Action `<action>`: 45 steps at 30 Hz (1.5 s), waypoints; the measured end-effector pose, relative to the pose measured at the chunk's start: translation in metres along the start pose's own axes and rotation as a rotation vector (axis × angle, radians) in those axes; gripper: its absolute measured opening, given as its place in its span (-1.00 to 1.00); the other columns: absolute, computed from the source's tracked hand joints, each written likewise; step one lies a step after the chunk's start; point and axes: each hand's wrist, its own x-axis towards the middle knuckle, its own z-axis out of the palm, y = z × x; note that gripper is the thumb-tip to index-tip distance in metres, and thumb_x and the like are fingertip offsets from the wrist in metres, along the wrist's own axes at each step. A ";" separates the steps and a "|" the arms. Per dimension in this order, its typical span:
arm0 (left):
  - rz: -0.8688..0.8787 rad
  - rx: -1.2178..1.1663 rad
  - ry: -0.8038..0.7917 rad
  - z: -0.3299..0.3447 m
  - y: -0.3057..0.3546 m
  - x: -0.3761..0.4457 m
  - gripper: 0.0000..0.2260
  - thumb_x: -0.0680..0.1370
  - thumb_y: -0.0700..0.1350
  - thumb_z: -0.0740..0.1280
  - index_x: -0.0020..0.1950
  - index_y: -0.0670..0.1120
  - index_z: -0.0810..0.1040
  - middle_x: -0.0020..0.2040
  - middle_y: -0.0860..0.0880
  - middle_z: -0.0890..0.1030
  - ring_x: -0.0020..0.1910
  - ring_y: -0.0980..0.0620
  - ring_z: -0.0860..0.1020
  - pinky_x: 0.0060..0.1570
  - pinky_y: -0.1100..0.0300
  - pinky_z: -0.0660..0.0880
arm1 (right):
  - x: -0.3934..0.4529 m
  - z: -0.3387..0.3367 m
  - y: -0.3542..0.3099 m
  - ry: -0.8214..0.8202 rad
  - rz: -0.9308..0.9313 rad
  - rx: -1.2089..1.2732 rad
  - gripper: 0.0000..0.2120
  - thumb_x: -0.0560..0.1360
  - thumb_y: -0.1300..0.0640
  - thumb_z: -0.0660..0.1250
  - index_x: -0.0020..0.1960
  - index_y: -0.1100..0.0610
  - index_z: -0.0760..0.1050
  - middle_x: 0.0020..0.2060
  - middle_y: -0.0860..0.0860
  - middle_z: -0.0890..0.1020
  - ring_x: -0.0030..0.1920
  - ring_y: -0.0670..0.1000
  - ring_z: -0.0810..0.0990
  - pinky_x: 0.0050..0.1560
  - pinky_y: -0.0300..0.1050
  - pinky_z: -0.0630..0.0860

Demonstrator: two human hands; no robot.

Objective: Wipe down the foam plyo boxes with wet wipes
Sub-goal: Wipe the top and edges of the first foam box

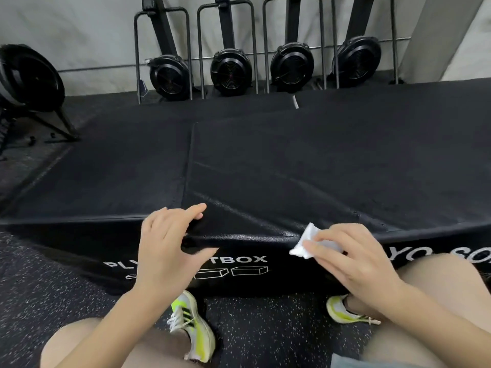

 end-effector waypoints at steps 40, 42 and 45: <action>0.400 0.205 -0.104 0.007 -0.013 0.056 -0.20 0.15 -0.50 0.52 0.35 -0.05 0.59 0.23 -0.04 0.65 0.27 -0.05 0.55 0.37 0.11 0.42 | 0.127 0.052 -0.052 0.170 -0.106 0.074 -0.79 0.60 0.26 0.32 0.21 0.22 0.61 0.10 0.02 0.64 0.09 0.07 0.60 0.06 -0.04 0.49; 0.362 0.186 -0.241 0.026 -0.036 0.023 -0.14 0.08 -0.42 0.60 0.36 -0.01 0.58 0.26 0.00 0.64 0.30 0.00 0.52 0.44 0.20 0.26 | 0.098 0.075 -0.065 0.020 -0.100 0.078 -0.76 0.59 0.22 0.29 0.23 0.17 0.59 0.14 -0.01 0.62 0.11 0.06 0.58 0.09 -0.03 0.47; 0.349 0.183 -0.445 0.059 -0.059 -0.020 -0.18 0.19 -0.15 0.67 0.42 0.03 0.48 0.34 0.04 0.59 0.38 -0.01 0.50 0.40 0.12 0.30 | 0.055 0.096 -0.075 -0.158 -0.081 0.026 -0.72 0.54 0.11 0.29 0.23 0.08 0.58 0.19 -0.06 0.59 0.16 0.08 0.52 0.15 0.03 0.44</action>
